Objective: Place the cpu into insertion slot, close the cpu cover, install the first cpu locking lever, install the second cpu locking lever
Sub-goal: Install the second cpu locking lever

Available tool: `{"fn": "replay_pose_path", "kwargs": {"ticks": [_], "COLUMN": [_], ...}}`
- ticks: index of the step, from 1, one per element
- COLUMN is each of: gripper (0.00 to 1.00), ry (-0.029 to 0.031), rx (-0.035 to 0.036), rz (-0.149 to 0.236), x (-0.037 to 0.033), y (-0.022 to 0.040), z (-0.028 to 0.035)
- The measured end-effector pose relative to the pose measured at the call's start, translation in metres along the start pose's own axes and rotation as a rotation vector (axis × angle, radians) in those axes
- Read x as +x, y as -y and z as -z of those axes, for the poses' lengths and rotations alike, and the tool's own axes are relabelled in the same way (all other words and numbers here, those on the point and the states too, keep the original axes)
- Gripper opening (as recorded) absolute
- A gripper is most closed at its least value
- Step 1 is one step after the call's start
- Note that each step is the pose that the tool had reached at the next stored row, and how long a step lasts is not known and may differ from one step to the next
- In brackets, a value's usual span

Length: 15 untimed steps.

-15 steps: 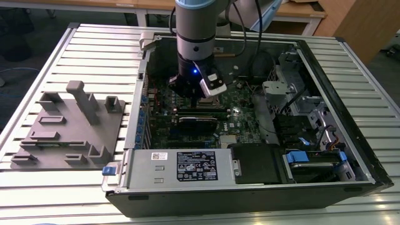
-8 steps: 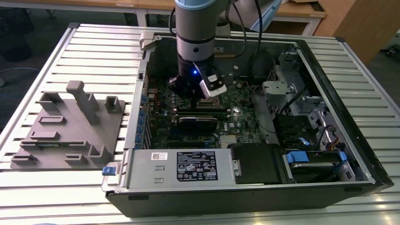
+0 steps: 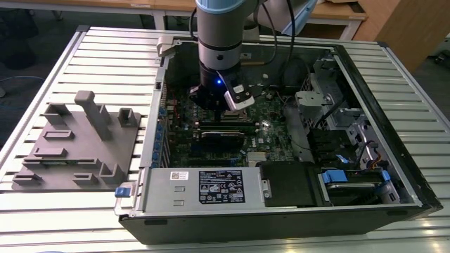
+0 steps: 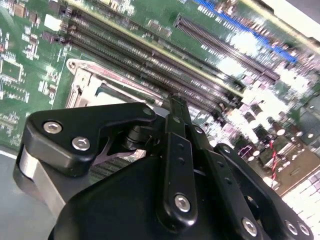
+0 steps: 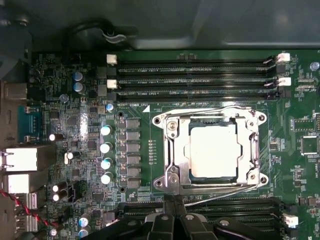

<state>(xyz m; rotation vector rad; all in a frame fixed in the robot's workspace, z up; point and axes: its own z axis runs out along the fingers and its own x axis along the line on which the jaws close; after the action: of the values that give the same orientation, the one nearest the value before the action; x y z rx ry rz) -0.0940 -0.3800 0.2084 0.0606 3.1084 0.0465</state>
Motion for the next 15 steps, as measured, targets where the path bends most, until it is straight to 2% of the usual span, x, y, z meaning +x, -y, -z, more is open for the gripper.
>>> {"fn": "replay_pose_path", "kwargs": {"ticks": [2,3,7,12,15], "gripper": [0.11,0.11,0.11,0.11,0.11], "ry": [-0.0011,-0.0012,-0.0014,-0.0019,-0.0018], "rx": [-0.0232,-0.0282,-0.0333,-0.0464,-0.0478], "rz": [-0.001,-0.001,-0.001,-0.002,-0.002], "x": [0.0001,0.0001,0.0001,0.0002,0.0002], "y": [0.0001,0.0001,0.0001,0.0002,0.0001], "z": [-0.0001,-0.0001,-0.0003,-0.0006,-0.0007]}}
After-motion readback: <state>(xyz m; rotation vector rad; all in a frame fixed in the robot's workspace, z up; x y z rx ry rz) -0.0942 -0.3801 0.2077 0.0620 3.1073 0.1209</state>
